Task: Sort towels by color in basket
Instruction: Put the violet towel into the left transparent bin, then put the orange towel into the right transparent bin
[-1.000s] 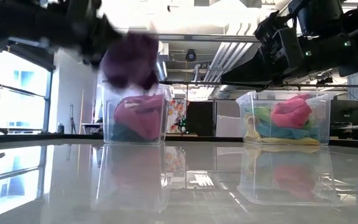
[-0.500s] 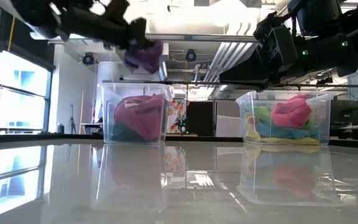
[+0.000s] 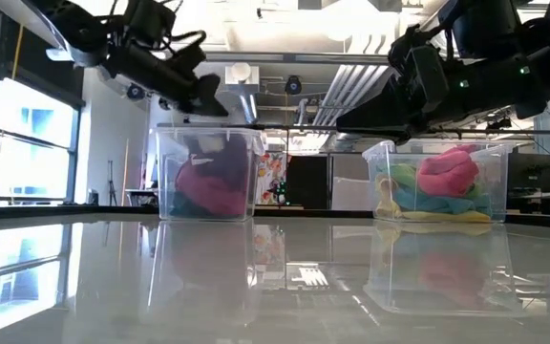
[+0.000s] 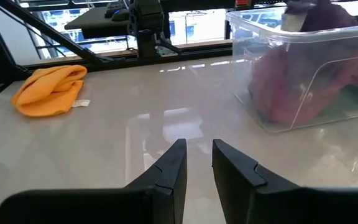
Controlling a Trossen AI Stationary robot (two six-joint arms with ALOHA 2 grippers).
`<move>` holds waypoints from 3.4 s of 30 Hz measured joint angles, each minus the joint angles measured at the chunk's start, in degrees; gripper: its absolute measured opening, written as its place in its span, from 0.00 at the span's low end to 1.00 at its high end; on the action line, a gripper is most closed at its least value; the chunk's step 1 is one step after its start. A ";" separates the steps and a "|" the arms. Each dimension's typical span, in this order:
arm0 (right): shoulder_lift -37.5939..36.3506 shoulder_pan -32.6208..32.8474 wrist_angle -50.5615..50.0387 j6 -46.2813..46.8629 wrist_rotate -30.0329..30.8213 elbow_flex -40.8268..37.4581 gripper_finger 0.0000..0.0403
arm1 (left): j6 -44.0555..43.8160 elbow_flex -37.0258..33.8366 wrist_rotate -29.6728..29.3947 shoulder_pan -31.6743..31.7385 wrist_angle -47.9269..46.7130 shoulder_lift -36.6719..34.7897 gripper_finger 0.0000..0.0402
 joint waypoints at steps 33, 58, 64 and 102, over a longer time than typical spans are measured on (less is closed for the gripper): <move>0.00 -0.13 -0.26 -1.19 2.84 0.00 0.17 | -4.95 18.69 8.53 5.81 -35.22 9.81 0.08; 0.00 -0.35 -0.44 -2.51 2.80 -0.04 0.17 | -7.40 19.86 -3.11 -41.68 -56.25 -6.08 0.23; 0.00 -0.33 -0.41 -2.85 1.29 -0.04 0.17 | -43.50 19.87 -7.70 -61.42 -63.64 -3.35 0.22; -0.02 -1.90 -0.01 -8.91 1.44 -0.04 0.17 | -119.15 6.20 24.44 -76.06 -61.21 9.22 0.57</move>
